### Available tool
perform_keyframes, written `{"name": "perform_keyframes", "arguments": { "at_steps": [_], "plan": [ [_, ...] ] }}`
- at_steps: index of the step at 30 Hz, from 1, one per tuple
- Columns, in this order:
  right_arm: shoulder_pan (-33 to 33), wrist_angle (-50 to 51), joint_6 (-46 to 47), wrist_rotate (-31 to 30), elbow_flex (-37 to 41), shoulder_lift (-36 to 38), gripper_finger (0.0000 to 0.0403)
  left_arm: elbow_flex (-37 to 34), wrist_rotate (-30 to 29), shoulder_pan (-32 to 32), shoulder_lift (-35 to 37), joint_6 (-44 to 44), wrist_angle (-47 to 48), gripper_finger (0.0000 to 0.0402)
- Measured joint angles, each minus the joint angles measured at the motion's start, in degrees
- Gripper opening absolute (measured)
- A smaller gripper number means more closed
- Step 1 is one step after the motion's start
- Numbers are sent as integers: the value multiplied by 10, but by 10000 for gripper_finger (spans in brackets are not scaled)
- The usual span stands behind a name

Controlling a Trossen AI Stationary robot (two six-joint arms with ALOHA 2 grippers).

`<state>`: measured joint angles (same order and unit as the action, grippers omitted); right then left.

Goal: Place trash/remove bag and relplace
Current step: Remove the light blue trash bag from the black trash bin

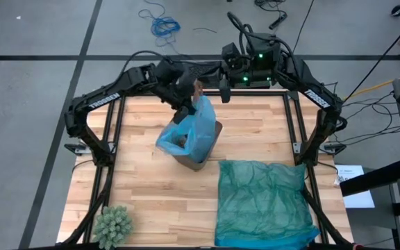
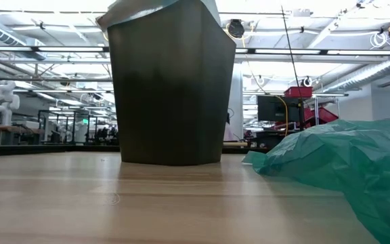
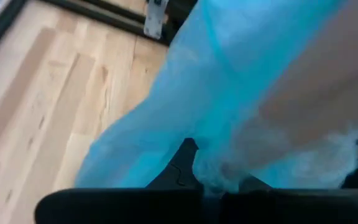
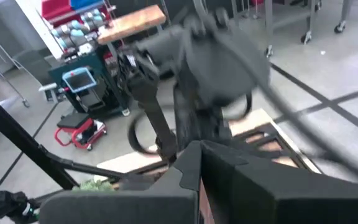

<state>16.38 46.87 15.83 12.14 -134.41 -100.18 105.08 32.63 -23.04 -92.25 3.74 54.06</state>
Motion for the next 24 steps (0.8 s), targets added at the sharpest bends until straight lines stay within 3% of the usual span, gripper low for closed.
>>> {"name": "perform_keyframes", "arguments": {
  "at_steps": [19,24],
  "plan": [
    [3,-47,-24,-1,0,15,0,-30,-32,3,11,3,-16,0],
    [6,-15,-19,-1,0,25,29,-28,-37,-7,28,4,-26,0]
  ]
}}
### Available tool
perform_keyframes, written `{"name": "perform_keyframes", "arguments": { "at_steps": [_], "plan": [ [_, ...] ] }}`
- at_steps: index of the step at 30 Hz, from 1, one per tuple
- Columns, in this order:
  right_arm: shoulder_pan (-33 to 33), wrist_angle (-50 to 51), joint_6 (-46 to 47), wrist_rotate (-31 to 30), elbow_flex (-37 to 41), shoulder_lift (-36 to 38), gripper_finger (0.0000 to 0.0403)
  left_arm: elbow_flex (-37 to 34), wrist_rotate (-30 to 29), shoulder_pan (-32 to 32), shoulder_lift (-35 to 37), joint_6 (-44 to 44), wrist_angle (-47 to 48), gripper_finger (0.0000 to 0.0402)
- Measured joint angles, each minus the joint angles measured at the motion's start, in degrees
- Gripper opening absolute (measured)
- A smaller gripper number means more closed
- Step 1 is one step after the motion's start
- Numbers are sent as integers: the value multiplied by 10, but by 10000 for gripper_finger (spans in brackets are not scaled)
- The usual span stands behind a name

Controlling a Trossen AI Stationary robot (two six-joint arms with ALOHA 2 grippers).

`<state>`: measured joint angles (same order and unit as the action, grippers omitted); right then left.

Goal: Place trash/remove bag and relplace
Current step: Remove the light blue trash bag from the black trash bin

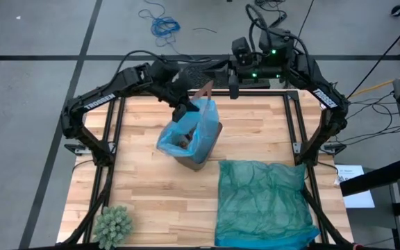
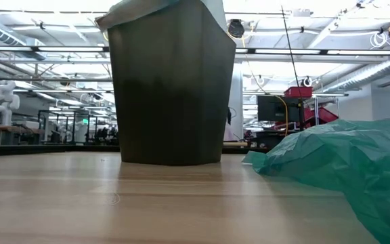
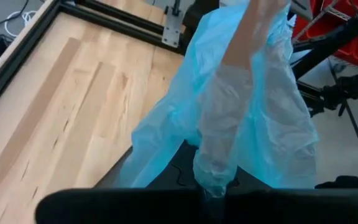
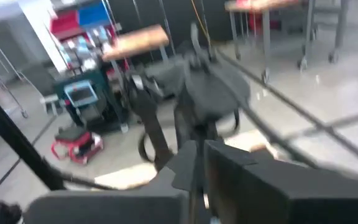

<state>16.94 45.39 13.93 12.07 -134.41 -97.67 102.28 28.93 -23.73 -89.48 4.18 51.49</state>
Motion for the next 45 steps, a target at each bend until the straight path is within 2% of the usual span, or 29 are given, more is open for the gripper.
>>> {"name": "perform_keyframes", "arguments": {
  "at_steps": [7,13,16,20,23,29,34,37,41,42,45],
  "plan": [
    [-6,140,-11,0,0,6,145,0,-5,-2,5,0,3,0],
    [-5,161,-13,-6,0,8,247,0,-5,-2,5,0,6,0],
    [-6,180,-14,-25,1,19,273,0,-5,-2,6,0,11,0],
    [-6,225,-26,-90,0,38,279,0,-6,-2,15,0,14,0],
    [-5,241,-26,-95,0,33,273,0,-7,-3,21,0,15,0],
    [-21,178,-24,-87,1,9,255,0,-7,-3,22,0,9,0],
    [-25,183,-10,-79,1,-16,220,0,-7,-3,22,0,9,0],
    [-25,180,-10,-78,1,-23,164,0,-8,-3,22,0,9,0],
    [-25,150,-26,-78,1,-26,35,0,-8,-3,22,0,13,0],
    [-26,138,-35,-79,1,-26,18,0,-8,-3,22,0,15,0],
    [-28,121,-38,-76,1,-26,5,0,-8,-3,22,0,16,0]
  ]
}}
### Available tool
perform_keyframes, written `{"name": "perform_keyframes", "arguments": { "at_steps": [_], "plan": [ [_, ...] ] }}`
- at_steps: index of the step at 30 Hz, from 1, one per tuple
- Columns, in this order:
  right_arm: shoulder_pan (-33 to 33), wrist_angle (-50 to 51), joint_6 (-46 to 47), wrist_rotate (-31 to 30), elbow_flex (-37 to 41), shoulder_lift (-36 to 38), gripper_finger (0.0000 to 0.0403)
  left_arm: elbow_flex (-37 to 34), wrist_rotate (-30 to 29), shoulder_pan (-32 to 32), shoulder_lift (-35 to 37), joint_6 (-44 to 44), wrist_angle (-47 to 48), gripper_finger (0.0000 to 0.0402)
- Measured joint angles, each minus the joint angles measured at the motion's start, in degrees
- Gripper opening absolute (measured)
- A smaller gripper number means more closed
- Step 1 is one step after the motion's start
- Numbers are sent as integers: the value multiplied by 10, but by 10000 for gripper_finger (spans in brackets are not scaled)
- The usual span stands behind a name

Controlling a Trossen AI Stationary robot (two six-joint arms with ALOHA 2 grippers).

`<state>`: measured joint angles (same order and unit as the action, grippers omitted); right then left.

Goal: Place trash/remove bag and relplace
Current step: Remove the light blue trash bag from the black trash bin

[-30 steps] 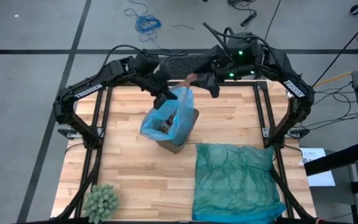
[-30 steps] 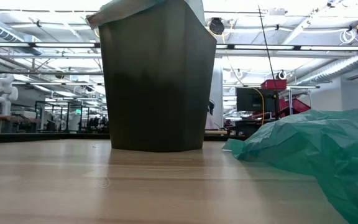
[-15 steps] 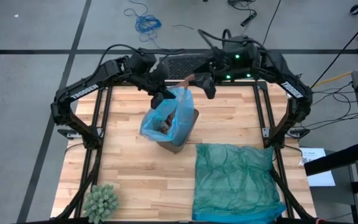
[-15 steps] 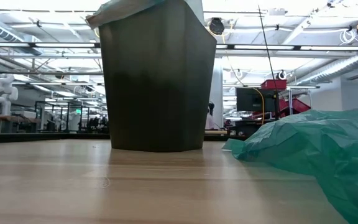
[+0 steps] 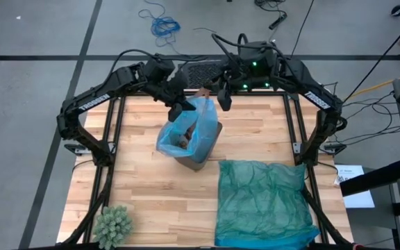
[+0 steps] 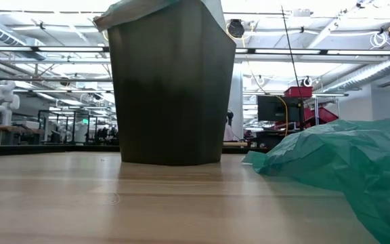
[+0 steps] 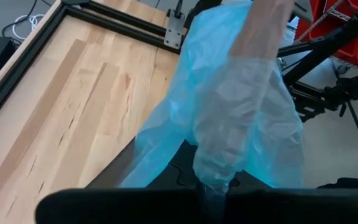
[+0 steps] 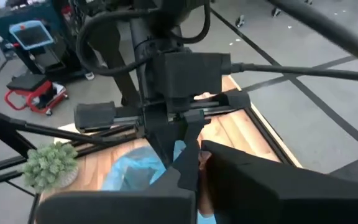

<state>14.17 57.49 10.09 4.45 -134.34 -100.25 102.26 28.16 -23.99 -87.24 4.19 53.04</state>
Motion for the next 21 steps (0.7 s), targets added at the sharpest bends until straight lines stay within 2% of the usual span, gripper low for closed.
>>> {"name": "perform_keyframes", "arguments": {
  "at_steps": [12,17,21],
  "plan": [
    [0,-51,-14,0,0,0,0,0,-3,17,0,26,-7,0],
    [1,-80,-20,0,0,0,0,0,-43,37,0,25,-8,0],
    [1,-104,-21,0,0,0,0,-8,-47,44,0,28,-18,0]
  ]
}}
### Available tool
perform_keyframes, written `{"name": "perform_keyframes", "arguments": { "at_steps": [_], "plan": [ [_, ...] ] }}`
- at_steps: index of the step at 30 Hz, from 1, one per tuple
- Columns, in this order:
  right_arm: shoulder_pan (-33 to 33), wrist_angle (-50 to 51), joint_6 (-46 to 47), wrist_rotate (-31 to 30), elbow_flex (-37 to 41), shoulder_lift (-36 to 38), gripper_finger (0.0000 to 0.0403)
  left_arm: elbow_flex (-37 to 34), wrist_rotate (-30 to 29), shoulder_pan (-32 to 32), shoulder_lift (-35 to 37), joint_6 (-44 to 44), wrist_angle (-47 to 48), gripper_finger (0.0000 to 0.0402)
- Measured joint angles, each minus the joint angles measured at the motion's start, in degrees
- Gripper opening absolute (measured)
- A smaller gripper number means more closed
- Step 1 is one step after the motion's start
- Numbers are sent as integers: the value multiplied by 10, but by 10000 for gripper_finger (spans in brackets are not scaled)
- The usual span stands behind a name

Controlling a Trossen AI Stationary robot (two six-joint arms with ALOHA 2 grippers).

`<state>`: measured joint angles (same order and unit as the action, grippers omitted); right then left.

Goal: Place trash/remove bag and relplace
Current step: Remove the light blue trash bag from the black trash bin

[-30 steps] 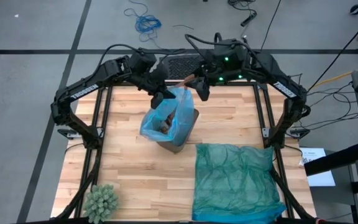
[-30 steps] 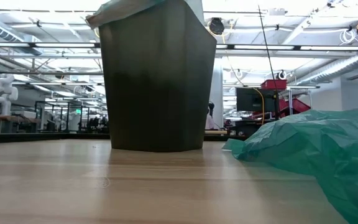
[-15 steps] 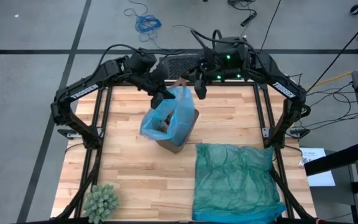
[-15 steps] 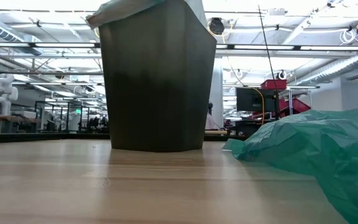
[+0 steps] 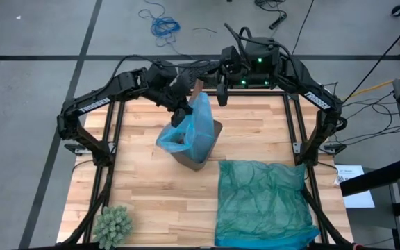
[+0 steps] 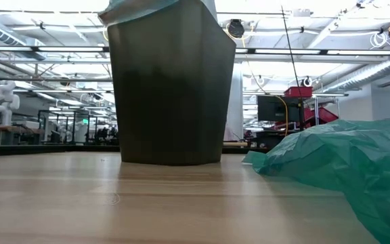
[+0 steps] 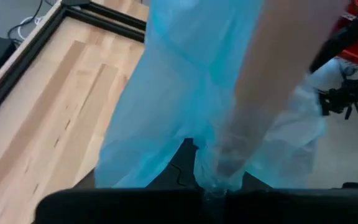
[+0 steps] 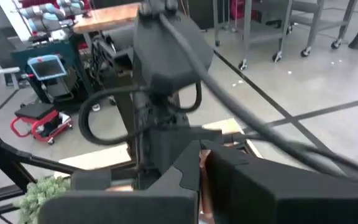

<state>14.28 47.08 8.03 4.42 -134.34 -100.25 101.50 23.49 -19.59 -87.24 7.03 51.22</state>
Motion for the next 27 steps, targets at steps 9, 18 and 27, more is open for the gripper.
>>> {"name": "perform_keyframes", "arguments": {
  "at_steps": [9,18,27],
  "plan": [
    [0,-3,-2,0,0,1,0,-44,2,6,-1,21,-31,0],
    [0,-9,6,-3,0,4,0,-23,0,5,-1,31,-63,1],
    [4,-7,5,-3,0,6,78,15,4,5,-1,32,-42,75]
  ]
}}
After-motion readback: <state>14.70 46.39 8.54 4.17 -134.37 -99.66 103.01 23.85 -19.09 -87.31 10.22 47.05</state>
